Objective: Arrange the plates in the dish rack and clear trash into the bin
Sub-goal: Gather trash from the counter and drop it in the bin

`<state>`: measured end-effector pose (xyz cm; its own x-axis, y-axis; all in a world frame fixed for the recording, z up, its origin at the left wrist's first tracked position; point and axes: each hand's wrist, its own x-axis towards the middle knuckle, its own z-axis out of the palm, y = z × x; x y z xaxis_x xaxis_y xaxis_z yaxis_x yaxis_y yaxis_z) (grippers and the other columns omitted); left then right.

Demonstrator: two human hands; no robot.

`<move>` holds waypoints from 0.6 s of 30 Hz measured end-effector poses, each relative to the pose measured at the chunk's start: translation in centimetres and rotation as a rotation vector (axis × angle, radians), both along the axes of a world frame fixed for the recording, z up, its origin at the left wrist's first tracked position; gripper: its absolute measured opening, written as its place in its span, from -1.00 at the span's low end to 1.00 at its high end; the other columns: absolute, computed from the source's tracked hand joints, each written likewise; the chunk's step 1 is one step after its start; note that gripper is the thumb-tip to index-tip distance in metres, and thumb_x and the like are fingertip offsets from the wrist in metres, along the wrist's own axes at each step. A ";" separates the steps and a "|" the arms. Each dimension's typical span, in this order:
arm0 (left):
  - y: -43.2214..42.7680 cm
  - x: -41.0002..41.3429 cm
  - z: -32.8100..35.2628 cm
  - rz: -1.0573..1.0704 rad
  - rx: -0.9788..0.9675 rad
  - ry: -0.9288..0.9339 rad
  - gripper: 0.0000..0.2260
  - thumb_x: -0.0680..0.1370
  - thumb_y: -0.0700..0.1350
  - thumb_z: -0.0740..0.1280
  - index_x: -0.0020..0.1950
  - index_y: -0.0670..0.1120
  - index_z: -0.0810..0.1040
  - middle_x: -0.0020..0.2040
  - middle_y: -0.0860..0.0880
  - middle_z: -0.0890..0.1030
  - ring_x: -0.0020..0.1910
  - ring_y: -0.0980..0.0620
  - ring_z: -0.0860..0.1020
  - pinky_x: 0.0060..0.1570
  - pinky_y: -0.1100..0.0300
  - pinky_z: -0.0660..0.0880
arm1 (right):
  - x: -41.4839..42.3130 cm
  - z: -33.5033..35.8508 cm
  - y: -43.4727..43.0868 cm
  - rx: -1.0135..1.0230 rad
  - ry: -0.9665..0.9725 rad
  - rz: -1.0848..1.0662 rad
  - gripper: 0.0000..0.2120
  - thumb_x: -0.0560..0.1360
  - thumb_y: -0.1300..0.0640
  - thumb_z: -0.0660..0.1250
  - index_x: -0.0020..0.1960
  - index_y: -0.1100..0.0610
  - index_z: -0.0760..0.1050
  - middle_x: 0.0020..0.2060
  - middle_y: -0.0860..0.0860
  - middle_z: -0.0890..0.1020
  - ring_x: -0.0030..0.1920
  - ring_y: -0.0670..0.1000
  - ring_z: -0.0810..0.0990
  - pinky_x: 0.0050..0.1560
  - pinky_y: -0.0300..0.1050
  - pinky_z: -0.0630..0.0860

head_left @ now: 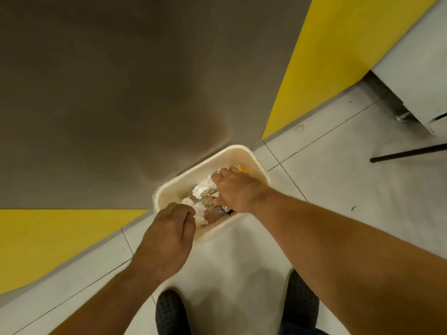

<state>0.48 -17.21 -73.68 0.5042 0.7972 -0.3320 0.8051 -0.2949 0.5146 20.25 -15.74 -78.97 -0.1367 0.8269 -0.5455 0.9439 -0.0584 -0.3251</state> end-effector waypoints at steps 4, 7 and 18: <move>2.1 2.7 -3.8 0.104 -0.085 -0.066 -0.86 0.60 -0.11 0.17 0.01 0.01 0.52 0.00 0.07 0.50 0.01 0.11 0.43 -0.03 0.30 0.29 | 1.9 1.2 -0.1 0.088 0.068 0.014 -0.50 0.52 -0.12 0.28 0.33 0.15 0.34 0.26 0.10 0.40 0.32 0.13 0.31 0.34 0.00 0.29; 3.0 3.8 -6.7 0.101 -0.304 -0.007 -0.83 0.62 -0.02 0.14 0.03 0.05 0.53 0.00 0.03 0.55 -0.02 0.07 0.50 -0.03 0.23 0.38 | 3.4 2.3 -0.6 0.156 0.118 -0.029 -0.55 0.52 -0.11 0.28 0.29 0.13 0.38 0.23 0.07 0.41 0.29 0.08 0.34 0.28 -0.06 0.35; 2.0 3.0 4.8 0.030 0.043 -0.013 -0.70 0.58 0.09 0.20 0.21 0.01 0.56 0.17 0.07 0.56 0.17 0.05 0.48 0.16 0.21 0.37 | 3.9 12.2 -3.1 0.152 0.127 -0.161 -0.58 0.55 -0.13 0.21 0.29 0.10 0.42 0.17 0.07 0.50 0.17 0.08 0.44 0.10 -0.07 0.45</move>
<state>3.46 -15.23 -68.85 0.4840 0.8252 -0.2911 0.8073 -0.2928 0.5123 24.13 -18.79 -66.80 -0.0557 0.9147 -0.4003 0.8775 -0.1464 -0.4567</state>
